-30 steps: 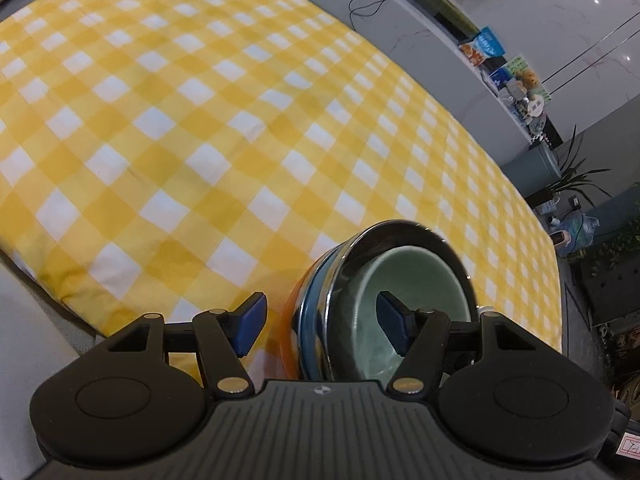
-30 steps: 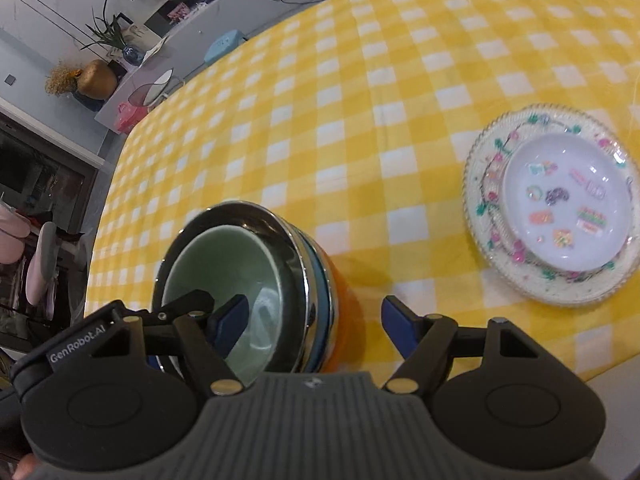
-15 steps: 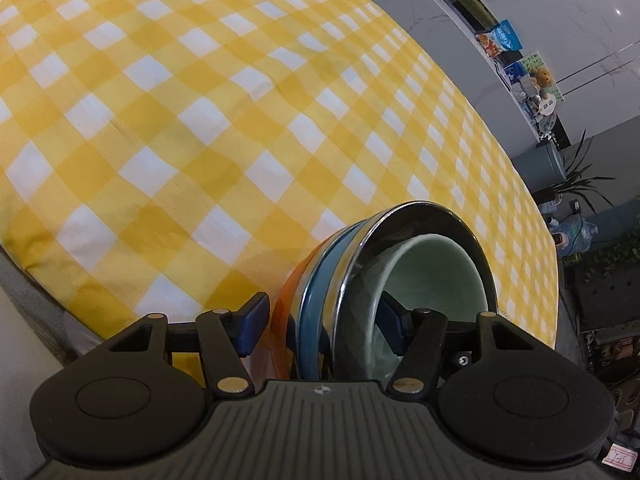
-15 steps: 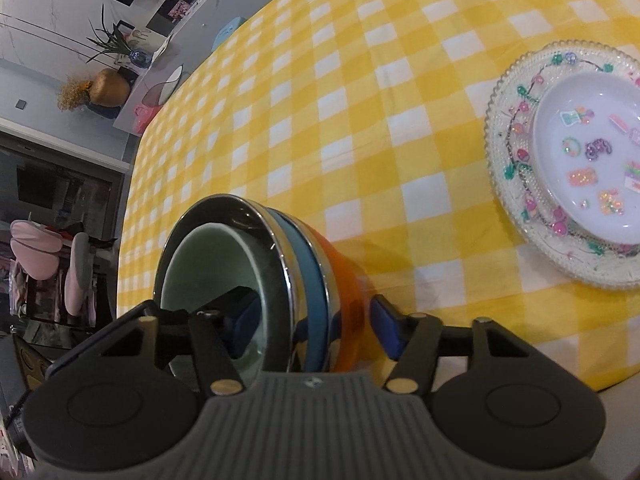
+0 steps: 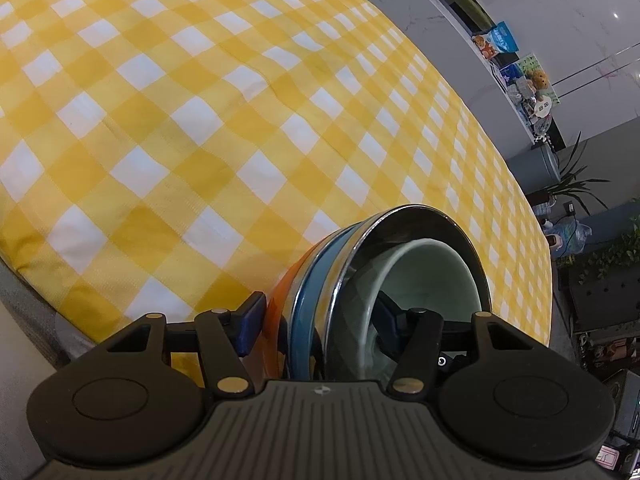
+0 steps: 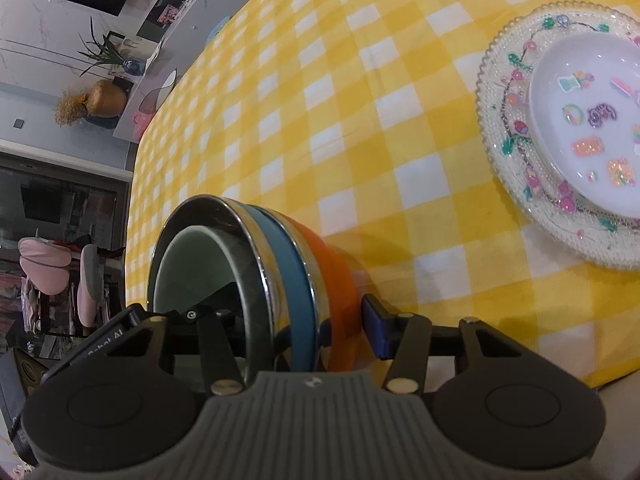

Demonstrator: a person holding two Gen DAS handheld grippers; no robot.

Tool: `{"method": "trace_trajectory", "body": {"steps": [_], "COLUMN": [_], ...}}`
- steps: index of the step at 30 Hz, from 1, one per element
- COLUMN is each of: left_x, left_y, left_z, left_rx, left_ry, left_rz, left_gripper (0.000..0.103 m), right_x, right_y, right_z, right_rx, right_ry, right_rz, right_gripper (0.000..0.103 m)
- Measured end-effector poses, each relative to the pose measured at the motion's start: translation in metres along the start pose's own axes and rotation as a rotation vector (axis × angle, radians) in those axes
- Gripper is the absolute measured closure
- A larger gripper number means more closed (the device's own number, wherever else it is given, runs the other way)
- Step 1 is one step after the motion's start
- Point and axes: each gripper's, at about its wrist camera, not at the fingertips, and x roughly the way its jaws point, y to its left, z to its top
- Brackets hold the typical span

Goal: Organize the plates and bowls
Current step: 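Carry the bowl stack with both tools and lower it onto the plate stack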

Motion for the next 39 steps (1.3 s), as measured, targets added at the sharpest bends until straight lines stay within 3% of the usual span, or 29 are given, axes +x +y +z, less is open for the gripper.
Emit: {"method": "trace_trajectory", "body": {"steps": [7, 16, 30, 39], "left_x": [-0.005, -0.014, -0.011, 0.022], "left_y": [-0.001, -0.018, -0.102, -0.155], "left_z": [0.001, -0.002, -0.020, -0.036], "left_rx": [0.005, 0.027, 0.126, 0.154], "left_ry": [-0.018, -0.028, -0.017, 0.044], "left_rz": [-0.003, -0.047, -0.178, -0.232], "left_gripper": [0.045, 0.046, 0.046, 0.046], "right_x": [-0.004, -0.029, -0.126, -0.178], "right_y": [-0.001, 0.001, -0.017, -0.053], "right_z": [-0.001, 0.001, 0.023, 0.050], "right_rx": [0.014, -0.007, -0.041, -0.042], "right_ry": [0.007, -0.038, -0.186, -0.226], "right_rz": [0.003, 0.012, 0.000, -0.045], "right_gripper": [0.053, 0.053, 0.053, 0.053]}}
